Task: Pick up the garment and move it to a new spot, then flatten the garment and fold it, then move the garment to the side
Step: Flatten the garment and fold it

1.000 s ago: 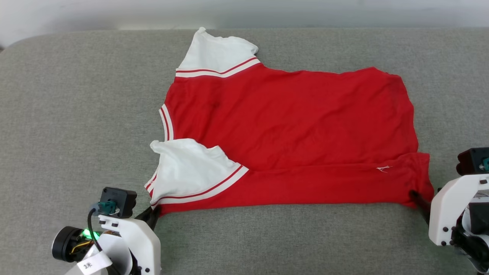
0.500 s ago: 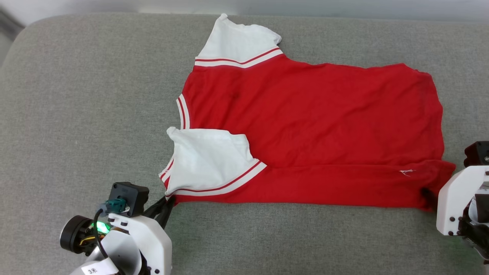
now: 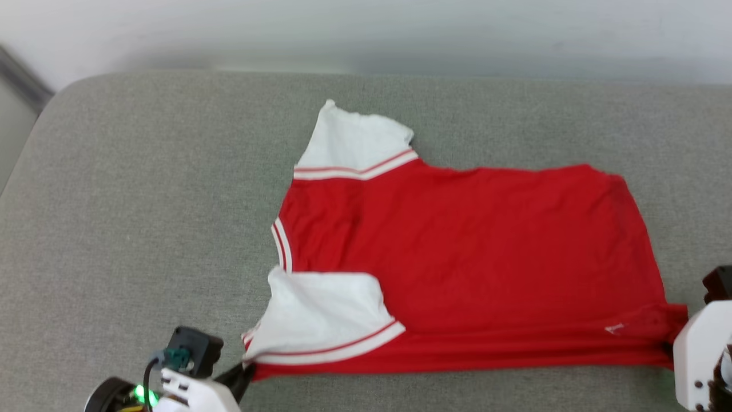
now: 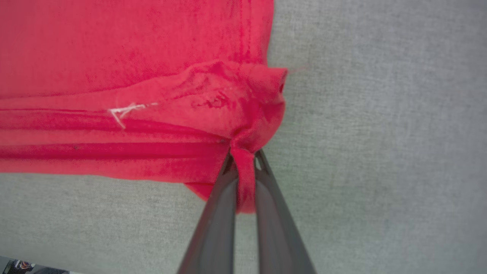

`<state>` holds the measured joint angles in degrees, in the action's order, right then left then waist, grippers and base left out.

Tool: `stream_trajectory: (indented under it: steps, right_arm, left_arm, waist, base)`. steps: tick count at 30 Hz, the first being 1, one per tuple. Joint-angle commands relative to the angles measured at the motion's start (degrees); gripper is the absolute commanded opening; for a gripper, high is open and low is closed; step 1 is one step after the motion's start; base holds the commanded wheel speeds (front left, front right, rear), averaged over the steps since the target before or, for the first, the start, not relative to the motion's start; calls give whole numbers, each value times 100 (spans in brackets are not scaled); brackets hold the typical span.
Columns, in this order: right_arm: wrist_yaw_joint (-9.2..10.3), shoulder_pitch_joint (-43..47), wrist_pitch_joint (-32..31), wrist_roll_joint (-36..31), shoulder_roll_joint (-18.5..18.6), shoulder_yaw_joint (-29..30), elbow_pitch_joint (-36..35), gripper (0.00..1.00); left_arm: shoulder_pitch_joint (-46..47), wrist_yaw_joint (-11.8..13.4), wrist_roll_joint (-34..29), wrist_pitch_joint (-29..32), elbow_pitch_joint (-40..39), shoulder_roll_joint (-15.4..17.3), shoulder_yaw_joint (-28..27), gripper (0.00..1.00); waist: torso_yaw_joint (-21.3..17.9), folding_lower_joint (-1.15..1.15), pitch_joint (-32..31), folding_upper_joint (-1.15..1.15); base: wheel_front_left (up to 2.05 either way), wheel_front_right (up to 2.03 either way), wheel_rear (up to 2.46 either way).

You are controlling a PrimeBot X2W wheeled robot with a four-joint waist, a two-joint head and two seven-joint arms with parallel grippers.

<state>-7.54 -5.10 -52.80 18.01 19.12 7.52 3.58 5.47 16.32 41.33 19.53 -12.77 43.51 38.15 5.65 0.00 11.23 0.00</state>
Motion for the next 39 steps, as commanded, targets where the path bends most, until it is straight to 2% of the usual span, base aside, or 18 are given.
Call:
stream_trajectory:
  steps: [1, 7, 10, 18, 19, 20, 21, 22, 25, 29, 31, 39]
  right_arm:
    - [10, 248, -79, 33, 106, 96, -187, 0]
    - [10, 786, -234, 52, -17, 307, -629, 0]
    - [10, 1053, -295, -12, -135, 414, -750, 0]
    - [9, 1307, -31, -263, -346, 299, -519, 0]
    - [9, 1272, 23, -239, -364, 294, -474, 0]
    - [9, 1235, 70, -226, -366, 277, -436, 5]
    - [9, 1201, 117, -212, -354, 250, -415, 82]
    - [9, 1151, 171, -203, -352, 250, -390, 100]
    - [8, 1039, 320, -224, -306, 180, -312, 100]
    - [8, 855, 635, -174, -274, 222, -365, 100]
    - [8, 750, 896, -175, -328, 345, -448, 100]
    - [7, 414, 2182, -66, -428, 205, -853, 100]
  left_arm:
    - [-216, 68, 70, 36, -67, 124, -6, 0]
    - [-597, 102, 187, 29, -196, 182, 100, 0]
    - [-694, 100, 188, -4, -118, 113, 167, 0]
    - [-610, -190, 295, -230, 439, -243, 315, 0]
    - [-604, -208, 299, -254, 489, -257, 322, 15]
    - [-590, -211, 281, -267, 541, -253, 322, 59]
    - [-577, -225, 268, -290, 595, -253, 318, 100]
    - [-565, -234, 281, -333, 637, -273, 293, 100]
    - [-540, -308, 308, -473, 722, -279, 237, 100]
    - [-434, -285, 225, -881, 733, -296, 35, 100]
    - [-387, -364, 182, -1166, 675, -322, -62, 100]
    - [-205, -286, -6, -2686, 629, -682, -623, 100]
  waist:
    - [-35, 0, -137, 0]
    - [-40, 0, -235, 0]
    - [-44, 0, -267, 0]
    - [-91, 0, -324, 0]
    - [-98, 0, -330, 0]
    - [-104, 0, -333, 0]
    - [-108, 0, -335, 0]
    - [-114, 0, -340, 0]
    - [-131, 0, -391, 0]
    - [-138, 0, -508, 0]
    - [-154, 0, -569, 0]
    - [-235, 0, -696, 0]
  base:
    - [0, 0, 0]
    - [0, 0, 0]
    - [0, 0, 0]
    - [0, 0, 0]
    - [0, 0, 0]
    - [0, 0, 0]
    - [0, 0, 0]
    - [0, 0, 0]
    - [0, 0, 0]
    - [0, 0, 0]
    - [0, 0, 0]
    - [0, 0, 0]
